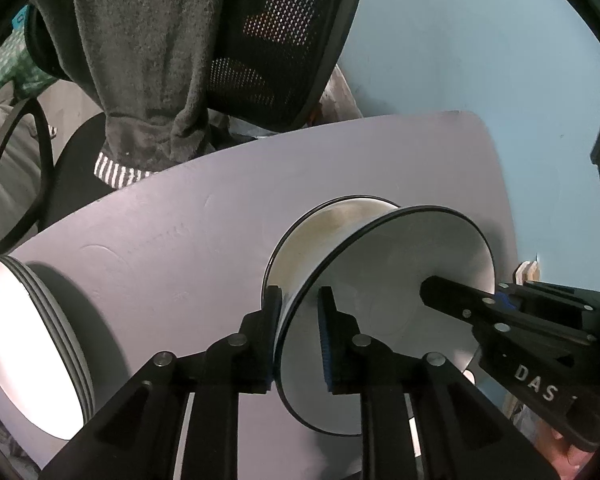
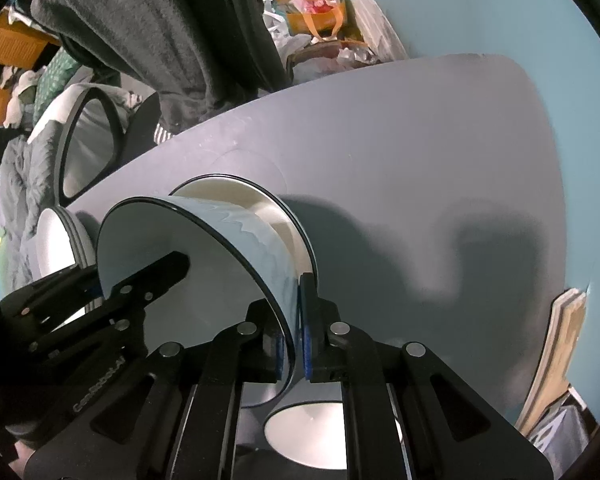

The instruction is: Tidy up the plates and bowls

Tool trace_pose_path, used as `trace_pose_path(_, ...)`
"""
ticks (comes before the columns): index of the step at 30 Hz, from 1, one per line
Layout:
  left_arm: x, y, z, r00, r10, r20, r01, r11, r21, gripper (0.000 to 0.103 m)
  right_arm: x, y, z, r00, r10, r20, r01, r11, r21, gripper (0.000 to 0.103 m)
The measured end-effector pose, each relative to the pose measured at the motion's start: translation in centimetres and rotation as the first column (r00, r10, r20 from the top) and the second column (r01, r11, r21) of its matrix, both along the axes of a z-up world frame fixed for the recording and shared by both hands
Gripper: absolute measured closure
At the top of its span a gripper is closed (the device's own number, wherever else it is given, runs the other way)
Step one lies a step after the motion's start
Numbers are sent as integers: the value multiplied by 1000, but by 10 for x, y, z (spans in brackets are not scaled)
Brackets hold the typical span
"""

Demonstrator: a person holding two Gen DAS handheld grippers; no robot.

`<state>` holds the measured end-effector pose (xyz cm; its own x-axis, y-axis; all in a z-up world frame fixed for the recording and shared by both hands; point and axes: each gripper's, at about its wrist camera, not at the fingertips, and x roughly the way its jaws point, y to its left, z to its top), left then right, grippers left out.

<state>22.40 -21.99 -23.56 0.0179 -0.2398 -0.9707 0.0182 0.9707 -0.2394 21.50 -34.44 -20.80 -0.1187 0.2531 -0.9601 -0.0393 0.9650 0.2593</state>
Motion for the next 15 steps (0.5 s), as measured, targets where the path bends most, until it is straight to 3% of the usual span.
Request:
trace_pose_path(4, 1, -3, -1, 1000, -9, -9, 9, 1000, 22, 83, -1, -7, 7, 1000, -18, 21, 19, 999, -36, 93)
trace_pose_path(11, 0, -2, 1, 1000, -8, -6, 8, 1000, 17, 82, -1, -14, 8, 999, -33, 18, 34, 999, -7, 92)
trace_pose_path(13, -1, 0, 3, 1000, 3, 2, -3, 1000, 16, 82, -2, -13, 11, 999, -24, 35, 24, 1000, -17, 89)
trace_pose_path(15, -3, 0, 6, 1000, 14, 8, -14, 1000, 15, 82, -4, -12, 14, 998, -10, 56, 12, 999, -41, 78)
